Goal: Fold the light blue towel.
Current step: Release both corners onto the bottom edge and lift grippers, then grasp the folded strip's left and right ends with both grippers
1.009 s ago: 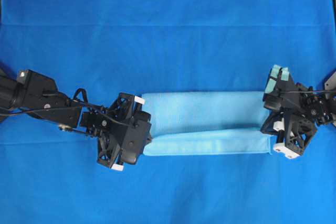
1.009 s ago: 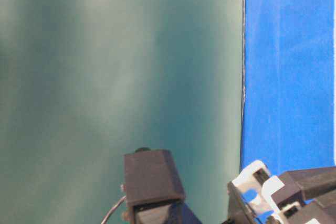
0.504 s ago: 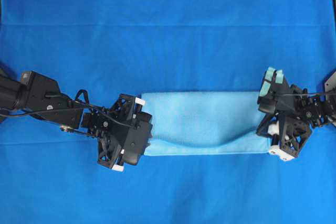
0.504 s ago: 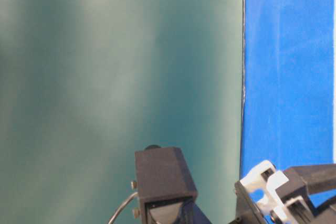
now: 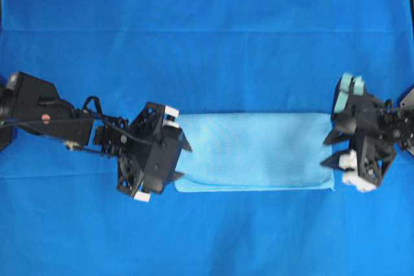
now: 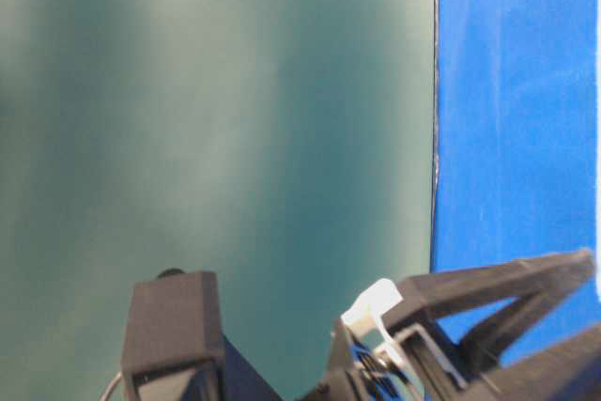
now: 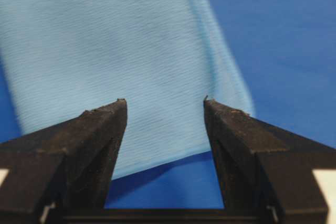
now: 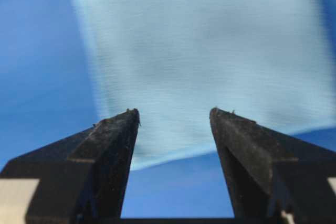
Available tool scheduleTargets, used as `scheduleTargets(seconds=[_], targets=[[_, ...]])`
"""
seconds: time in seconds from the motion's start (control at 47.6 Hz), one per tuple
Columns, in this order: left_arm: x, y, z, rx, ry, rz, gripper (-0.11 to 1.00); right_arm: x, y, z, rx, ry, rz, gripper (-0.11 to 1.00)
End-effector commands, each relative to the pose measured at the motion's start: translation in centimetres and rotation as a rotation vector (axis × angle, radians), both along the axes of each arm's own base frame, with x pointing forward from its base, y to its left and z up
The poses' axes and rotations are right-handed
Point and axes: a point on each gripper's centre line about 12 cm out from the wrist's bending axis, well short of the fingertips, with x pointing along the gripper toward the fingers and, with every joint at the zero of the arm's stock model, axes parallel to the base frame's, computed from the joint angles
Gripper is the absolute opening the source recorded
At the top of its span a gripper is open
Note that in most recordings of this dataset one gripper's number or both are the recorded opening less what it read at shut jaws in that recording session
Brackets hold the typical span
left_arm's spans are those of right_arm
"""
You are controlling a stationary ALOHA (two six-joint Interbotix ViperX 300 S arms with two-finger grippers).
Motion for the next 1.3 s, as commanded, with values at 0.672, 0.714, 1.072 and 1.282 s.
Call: scheduleTargets(seconds=[0.672,0.714,1.072,1.282], targets=[[0.9,6.5,-2.5,0.003,0.054,0.171,0.56,0.0,-6.1,-3.5,-0.128,0.118,-0.143,0.60],[0.8,6.8,-2.9,0.003,0.060,0.179,0.56,0.1,-6.3,-3.9,-0.128,0.126,-0.145,0.60],[-0.1,8.7,-5.8,-0.004,0.125,0.238,0.55,-0.1,-7.1,-5.8,-0.115,0.144,-0.168,0.60],[-0.1,8.4,-5.9,-0.006,0.133,0.235,0.40,0.0,-7.1,-5.7,-0.115,0.143,-0.168,0.58]])
